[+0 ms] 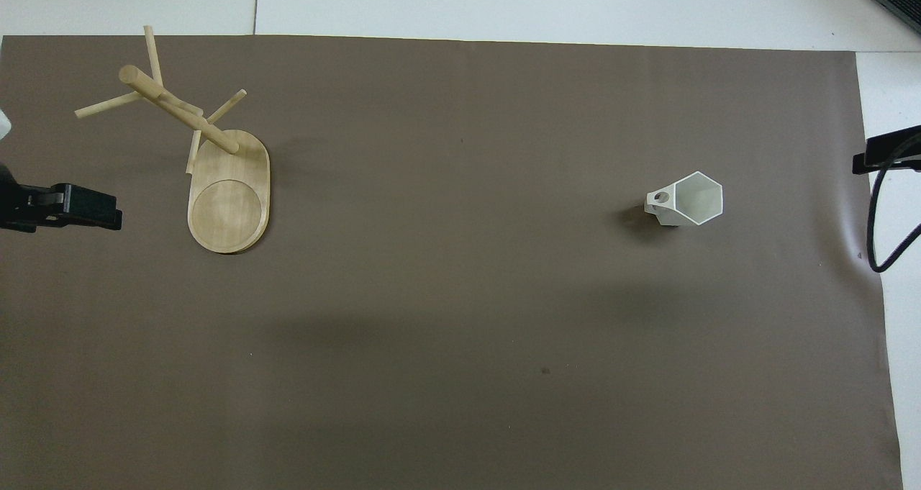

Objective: Hang cup on rack

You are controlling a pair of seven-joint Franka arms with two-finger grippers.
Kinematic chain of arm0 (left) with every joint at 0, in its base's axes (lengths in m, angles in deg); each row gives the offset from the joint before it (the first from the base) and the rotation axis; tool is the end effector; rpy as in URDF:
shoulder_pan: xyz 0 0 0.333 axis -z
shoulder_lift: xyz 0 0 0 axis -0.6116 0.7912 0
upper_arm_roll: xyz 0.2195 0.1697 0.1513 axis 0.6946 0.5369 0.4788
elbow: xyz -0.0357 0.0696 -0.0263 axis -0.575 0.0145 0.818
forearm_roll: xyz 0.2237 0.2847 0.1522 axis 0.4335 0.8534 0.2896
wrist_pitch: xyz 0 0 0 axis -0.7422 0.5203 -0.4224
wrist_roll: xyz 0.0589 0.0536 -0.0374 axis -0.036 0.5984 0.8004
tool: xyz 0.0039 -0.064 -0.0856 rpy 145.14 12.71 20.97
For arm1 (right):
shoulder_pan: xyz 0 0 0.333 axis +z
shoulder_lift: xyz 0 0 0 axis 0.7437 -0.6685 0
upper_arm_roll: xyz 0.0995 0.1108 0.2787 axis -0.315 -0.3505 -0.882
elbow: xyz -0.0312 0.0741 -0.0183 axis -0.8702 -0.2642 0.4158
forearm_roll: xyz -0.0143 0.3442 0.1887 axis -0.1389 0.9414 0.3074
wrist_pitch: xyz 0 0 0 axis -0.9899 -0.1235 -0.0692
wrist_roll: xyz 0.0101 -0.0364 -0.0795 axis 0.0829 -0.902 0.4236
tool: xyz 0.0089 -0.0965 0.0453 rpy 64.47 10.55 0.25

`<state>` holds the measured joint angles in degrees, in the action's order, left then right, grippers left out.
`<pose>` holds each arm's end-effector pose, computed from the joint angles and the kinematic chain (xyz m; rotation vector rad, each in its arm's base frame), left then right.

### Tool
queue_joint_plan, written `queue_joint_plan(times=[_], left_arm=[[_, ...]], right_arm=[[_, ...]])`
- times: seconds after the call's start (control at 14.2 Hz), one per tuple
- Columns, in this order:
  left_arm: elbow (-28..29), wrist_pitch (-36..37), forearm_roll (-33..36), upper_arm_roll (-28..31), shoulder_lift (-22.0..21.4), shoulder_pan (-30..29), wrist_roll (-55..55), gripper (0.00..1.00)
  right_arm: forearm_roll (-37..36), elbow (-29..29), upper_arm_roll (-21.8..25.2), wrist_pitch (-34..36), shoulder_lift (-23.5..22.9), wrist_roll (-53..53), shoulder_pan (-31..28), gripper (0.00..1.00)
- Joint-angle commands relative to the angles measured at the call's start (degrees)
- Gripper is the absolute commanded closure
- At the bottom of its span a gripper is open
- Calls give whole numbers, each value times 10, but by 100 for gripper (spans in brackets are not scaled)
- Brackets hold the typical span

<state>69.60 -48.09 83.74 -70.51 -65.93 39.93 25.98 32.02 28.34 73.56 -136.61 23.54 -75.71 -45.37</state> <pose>0.5300 -0.0401 0.6227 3.1233 -0.0459 0.0064 0.5799 -0.0826 0.6315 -3.1227 0.1955 -0.1272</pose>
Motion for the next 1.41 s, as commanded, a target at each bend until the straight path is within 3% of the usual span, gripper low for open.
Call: queue_joint_plan(times=[0.0,0.21,0.56,0.92,1.34], left_arm=[[16,-6,0,-1,-15,-3,5,0],[16,-6,0,-1,-15,-3,5,0],[17,-5,0,-1,-15,-3,5,0],[17,-6,0,-1,-15,-3,5,0],[16,-1,1,-2,-16,-2,6,0]], right_arm=[[7,15,-7,-1,12,4,-2,0],[7,25,-9,-22,12,5,-1,0],[7,113,-49,-138,9,6,0,0],[6,142,-51,-242,-60,2,0,0],[7,195,-55,-298,-73,2,0,0]])
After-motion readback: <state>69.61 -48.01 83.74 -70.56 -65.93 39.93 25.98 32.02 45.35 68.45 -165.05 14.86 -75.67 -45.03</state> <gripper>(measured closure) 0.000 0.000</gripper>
